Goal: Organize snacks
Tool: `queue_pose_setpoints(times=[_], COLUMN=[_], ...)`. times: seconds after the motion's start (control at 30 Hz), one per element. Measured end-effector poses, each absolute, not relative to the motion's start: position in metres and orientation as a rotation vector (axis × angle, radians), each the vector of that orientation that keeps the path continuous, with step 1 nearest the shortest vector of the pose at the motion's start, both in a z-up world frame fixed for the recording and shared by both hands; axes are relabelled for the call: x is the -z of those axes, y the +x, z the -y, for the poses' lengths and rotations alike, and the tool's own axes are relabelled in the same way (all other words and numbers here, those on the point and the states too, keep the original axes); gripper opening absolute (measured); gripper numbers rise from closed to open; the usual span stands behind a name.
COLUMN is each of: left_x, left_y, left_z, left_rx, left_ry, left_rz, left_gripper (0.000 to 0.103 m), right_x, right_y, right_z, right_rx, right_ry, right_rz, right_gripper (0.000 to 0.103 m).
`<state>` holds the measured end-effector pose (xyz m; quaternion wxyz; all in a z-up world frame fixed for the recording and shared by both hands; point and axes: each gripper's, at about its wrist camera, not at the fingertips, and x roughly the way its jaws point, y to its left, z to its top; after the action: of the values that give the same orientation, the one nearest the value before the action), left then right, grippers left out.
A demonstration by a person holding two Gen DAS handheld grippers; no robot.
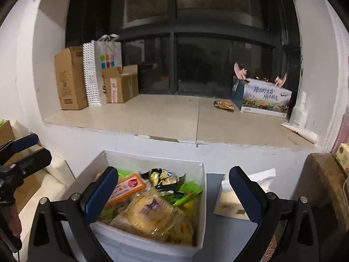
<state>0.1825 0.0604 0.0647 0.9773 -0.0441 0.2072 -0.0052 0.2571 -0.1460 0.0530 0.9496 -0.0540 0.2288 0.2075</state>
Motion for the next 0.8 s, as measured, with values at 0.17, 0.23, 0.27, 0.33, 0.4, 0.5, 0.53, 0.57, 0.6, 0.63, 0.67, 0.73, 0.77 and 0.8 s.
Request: queue_pose_setpoints(times=[0.17,0.23,0.27,0.33,0.4,0.5,0.53,0.57,0.6,0.63,0.67,0.73,0.77,0.8], left_x=[-0.068,-0.066,-0.065,-0.061,-0.058,-0.048,-0.042,-0.038,-0.035,-0.033,-0.03,-0.028,-0.03,-0.032], left_y=[0.134,0.116,0.105,0.082,0.065,0.039,0.03,0.024,0.018,0.012,0.006,0.0,-0.001,-0.001], left_z=[-0.043,-0.038,-0.035,-0.03,-0.026,-0.017,-0.013,-0.011,-0.008,-0.006,-0.002,0.002,0.003,0.004], left_rx=[-0.02,-0.017,-0.003,0.016,0.024,0.039,0.04,0.036,0.031,0.032,0.047,0.073,0.079,0.077], left_ry=[-0.028,-0.033,-0.04,-0.069,-0.091,-0.092,-0.095,-0.089,-0.082,-0.078,-0.075,-0.077,-0.075,-0.074], left_rz=[-0.424,-0.439,-0.441,-0.455,-0.468,-0.483,-0.496,-0.505,-0.508,-0.51,-0.519,-0.527,-0.525,-0.522], left_gripper=[0.103,0.103,0.103,0.103,0.103,0.103,0.103,0.103,0.103,0.103,0.103,0.103,0.103,0.103], right_x=[-0.054,-0.057,-0.057,-0.056,-0.052,-0.045,-0.043,-0.039,-0.036,-0.032,-0.028,-0.023,-0.022,-0.022], right_y=[0.212,0.188,0.179,0.157,0.14,0.11,0.102,0.092,0.085,0.078,0.071,0.06,0.059,0.059], right_z=[0.161,0.171,0.175,0.184,0.194,0.203,0.205,0.208,0.209,0.211,0.214,0.217,0.218,0.22], right_rx=[-0.506,-0.488,-0.484,-0.474,-0.47,-0.489,-0.485,-0.492,-0.503,-0.509,-0.497,-0.451,-0.446,-0.446], right_ry=[-0.049,-0.025,-0.016,-0.004,0.023,0.024,0.027,0.038,0.046,0.049,0.051,0.02,0.015,0.018], right_rz=[-0.486,-0.46,-0.454,-0.452,-0.469,-0.483,-0.478,-0.484,-0.501,-0.516,-0.513,-0.512,-0.513,-0.517], right_gripper=[0.103,0.103,0.103,0.103,0.103,0.103,0.103,0.103,0.103,0.103,0.103,0.103,0.103,0.103])
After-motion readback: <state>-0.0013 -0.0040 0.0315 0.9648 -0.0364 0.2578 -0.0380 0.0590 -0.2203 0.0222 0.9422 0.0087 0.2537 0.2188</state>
